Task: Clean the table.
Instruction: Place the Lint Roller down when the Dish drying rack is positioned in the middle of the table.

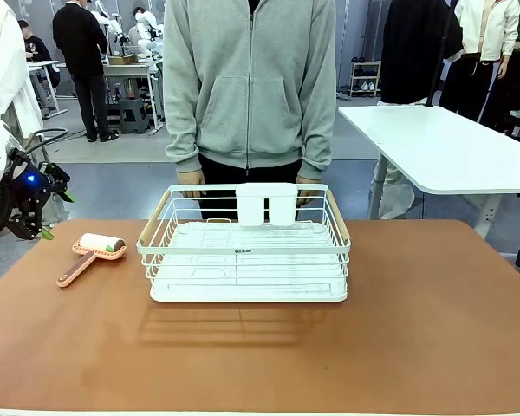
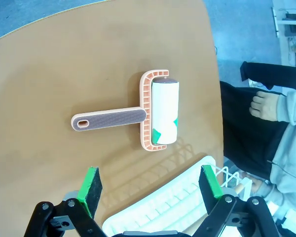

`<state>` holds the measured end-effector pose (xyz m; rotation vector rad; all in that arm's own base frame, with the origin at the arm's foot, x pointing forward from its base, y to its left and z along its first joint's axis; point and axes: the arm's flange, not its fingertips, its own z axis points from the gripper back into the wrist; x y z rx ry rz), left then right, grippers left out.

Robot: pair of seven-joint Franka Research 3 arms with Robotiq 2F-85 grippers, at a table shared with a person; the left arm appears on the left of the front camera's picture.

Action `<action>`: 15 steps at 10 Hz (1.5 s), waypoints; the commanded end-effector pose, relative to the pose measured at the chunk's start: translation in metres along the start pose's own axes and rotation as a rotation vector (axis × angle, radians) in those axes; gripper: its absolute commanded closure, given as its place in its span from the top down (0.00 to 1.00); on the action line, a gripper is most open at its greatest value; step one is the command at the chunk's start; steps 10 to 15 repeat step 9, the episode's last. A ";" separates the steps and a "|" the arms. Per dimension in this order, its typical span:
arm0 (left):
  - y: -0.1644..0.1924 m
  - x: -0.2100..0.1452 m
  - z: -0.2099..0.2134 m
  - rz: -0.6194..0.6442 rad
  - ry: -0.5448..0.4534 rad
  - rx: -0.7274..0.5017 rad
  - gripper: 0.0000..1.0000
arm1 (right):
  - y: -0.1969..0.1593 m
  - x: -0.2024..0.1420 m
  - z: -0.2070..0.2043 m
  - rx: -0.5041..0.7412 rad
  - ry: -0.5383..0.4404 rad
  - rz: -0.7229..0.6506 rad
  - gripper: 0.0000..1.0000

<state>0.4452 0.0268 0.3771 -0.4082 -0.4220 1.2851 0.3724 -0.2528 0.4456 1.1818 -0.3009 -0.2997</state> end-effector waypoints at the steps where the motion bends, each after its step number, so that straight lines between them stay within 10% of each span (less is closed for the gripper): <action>1: 0.000 0.002 0.001 -0.010 -0.006 -0.010 1.00 | 0.002 -0.002 0.000 0.010 -0.001 0.013 1.00; 15: 0.000 0.002 0.001 -0.010 -0.006 -0.010 1.00 | 0.002 -0.002 0.000 0.010 -0.001 0.013 1.00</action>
